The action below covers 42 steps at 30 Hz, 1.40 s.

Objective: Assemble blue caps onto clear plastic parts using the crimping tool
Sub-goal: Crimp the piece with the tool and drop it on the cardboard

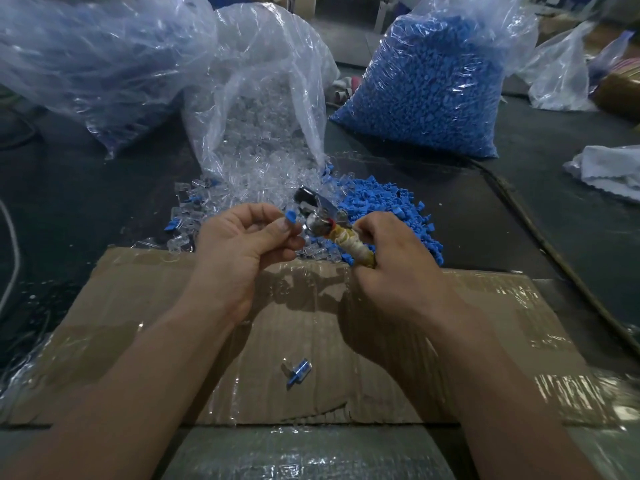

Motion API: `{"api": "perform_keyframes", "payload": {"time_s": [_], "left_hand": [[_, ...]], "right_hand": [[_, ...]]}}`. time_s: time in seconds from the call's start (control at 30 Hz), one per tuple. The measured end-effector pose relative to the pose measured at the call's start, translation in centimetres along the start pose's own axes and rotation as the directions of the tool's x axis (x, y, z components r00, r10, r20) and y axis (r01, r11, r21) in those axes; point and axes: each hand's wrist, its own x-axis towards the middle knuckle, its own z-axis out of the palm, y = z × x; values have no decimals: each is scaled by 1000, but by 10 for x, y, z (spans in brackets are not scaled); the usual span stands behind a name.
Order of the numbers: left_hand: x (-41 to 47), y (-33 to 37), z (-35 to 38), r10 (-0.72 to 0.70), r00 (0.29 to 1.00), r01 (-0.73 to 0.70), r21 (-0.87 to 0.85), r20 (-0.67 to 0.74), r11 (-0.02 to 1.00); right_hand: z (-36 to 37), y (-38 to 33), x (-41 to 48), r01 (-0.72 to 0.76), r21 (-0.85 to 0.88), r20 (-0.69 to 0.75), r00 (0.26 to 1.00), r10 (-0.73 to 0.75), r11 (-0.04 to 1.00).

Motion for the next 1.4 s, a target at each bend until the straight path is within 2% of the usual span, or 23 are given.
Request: {"api": "perform_keyframes", "payload": {"time_s": [0.43,0.77,0.93,1.4], "left_hand": [[1,-2,2,47,999,-47,9,-3,999],[-4,-5,3,129,992,-126,157,-7,980],[-6,-5,4,134,991,-129,204,-10,971],[-4,-2,2,100,994,-90,176,-47,980]], "right_hand": [[4,-3,-1,-4,-23,93,996,6,1000],[5,-6,-1,-10,-7,98,995,11,1000],[4,-7,-1,-22,11,114,993,21,1000],[9,-6,0,-20,17,59,998,19,1000]]}}
